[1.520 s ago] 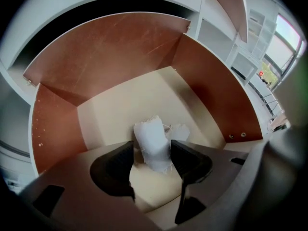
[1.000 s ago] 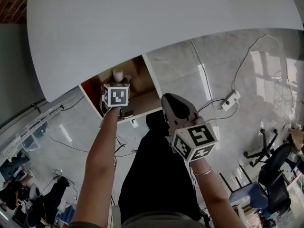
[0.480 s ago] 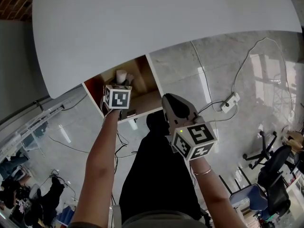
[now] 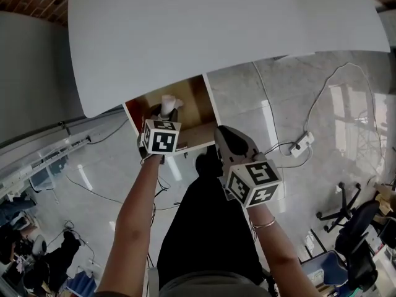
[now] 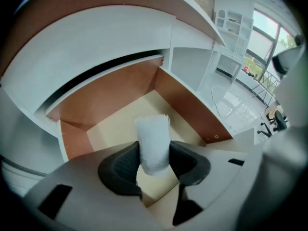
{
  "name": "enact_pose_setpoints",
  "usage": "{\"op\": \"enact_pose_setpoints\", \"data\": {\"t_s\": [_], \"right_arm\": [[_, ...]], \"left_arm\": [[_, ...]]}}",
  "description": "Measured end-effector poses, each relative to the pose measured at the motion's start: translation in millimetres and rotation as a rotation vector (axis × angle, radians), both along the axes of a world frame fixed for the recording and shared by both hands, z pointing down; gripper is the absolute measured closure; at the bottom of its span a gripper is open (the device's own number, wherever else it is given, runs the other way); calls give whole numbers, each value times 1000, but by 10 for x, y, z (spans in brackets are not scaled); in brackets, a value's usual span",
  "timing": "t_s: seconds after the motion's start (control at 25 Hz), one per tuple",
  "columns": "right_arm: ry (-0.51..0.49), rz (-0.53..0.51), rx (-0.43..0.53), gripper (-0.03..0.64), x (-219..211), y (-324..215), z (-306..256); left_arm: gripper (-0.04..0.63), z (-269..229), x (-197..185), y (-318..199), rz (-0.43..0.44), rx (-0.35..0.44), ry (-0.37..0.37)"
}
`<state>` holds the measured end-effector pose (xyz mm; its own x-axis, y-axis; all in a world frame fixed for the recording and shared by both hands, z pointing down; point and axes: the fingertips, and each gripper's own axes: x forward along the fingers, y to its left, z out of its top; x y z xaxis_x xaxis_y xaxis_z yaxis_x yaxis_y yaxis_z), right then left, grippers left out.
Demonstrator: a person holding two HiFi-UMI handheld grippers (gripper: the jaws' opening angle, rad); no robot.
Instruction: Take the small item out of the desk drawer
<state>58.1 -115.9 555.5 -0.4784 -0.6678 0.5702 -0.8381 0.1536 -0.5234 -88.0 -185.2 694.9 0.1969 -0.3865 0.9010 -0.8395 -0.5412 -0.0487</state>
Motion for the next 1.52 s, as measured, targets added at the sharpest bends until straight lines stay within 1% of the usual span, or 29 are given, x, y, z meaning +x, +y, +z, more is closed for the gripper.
{"op": "enact_pose_setpoints", "data": {"t_s": [0.16,0.56,0.84,1.24,1.52], "right_arm": [[3,-17,15,597,-81,33,-121],[31,-67,55,604,-214,31,-398],[51,-112,97,611,-309,7,-648],[67,-112,150,611,-301,-68,-948],[75,-118,183,611,-316,-60,-1130]], "left_arm": [[410,-223,12,73,28,25,-2],[411,-770,-7,211,7,72,42],[411,-1265,-36,205,-31,146,100],[411,-1886,-69,196,-61,249,160],[411,-2226,-134,246,-89,310,194]]}}
